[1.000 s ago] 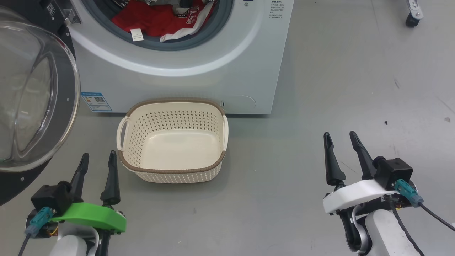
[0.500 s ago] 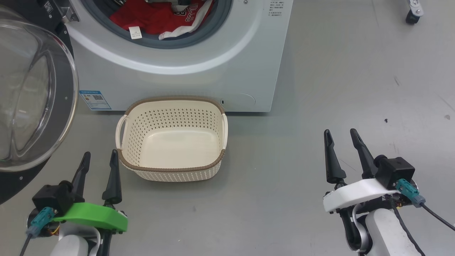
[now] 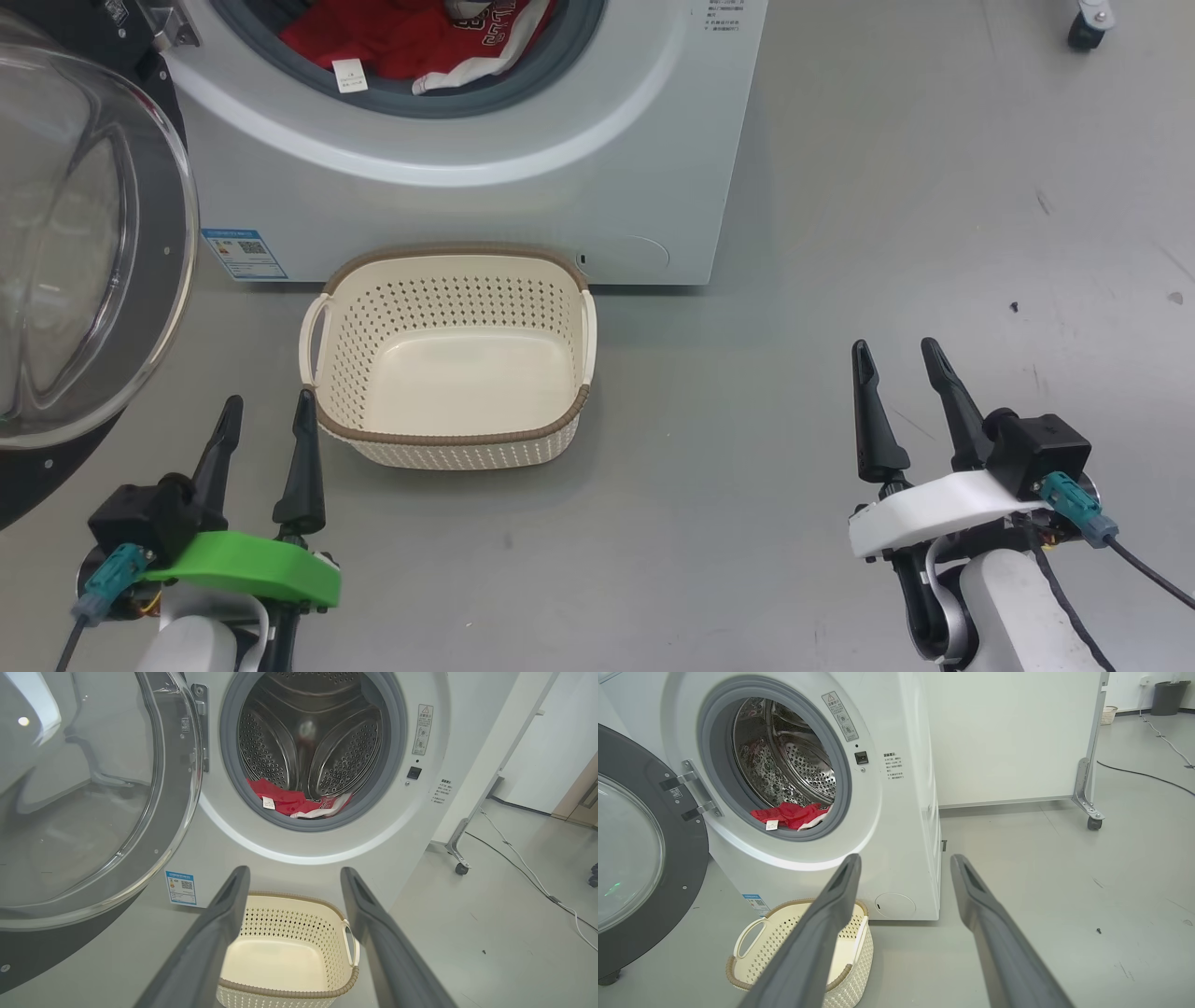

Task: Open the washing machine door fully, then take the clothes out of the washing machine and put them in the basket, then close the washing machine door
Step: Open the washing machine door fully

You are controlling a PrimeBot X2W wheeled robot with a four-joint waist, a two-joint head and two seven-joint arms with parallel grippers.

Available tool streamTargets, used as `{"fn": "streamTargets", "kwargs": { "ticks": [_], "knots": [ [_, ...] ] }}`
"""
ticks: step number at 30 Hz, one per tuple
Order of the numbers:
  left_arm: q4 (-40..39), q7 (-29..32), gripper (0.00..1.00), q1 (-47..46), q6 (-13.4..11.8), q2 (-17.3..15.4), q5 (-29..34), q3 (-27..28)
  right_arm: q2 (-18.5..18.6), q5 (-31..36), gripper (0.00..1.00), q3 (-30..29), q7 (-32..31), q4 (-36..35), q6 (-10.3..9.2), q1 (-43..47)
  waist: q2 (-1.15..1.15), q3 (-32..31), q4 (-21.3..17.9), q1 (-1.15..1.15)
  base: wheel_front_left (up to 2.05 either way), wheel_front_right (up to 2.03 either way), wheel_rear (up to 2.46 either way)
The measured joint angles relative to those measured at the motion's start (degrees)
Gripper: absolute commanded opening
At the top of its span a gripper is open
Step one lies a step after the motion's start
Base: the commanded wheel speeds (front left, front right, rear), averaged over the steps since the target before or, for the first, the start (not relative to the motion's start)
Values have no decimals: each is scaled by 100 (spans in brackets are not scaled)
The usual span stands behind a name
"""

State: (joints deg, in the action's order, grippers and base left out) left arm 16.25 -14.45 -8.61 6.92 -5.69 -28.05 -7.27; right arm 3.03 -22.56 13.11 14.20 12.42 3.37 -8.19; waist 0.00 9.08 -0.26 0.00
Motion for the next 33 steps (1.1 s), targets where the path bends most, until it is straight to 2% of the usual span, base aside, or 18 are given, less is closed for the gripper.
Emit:
{"fn": "streamTargets", "kwargs": {
  "ticks": [33],
  "knots": [
    [-45,0,100,12,0,57,-1,-19,-3,5,100,31,0,-27,-51,1,0,53,-25,0,0,0,0]
  ]
}}
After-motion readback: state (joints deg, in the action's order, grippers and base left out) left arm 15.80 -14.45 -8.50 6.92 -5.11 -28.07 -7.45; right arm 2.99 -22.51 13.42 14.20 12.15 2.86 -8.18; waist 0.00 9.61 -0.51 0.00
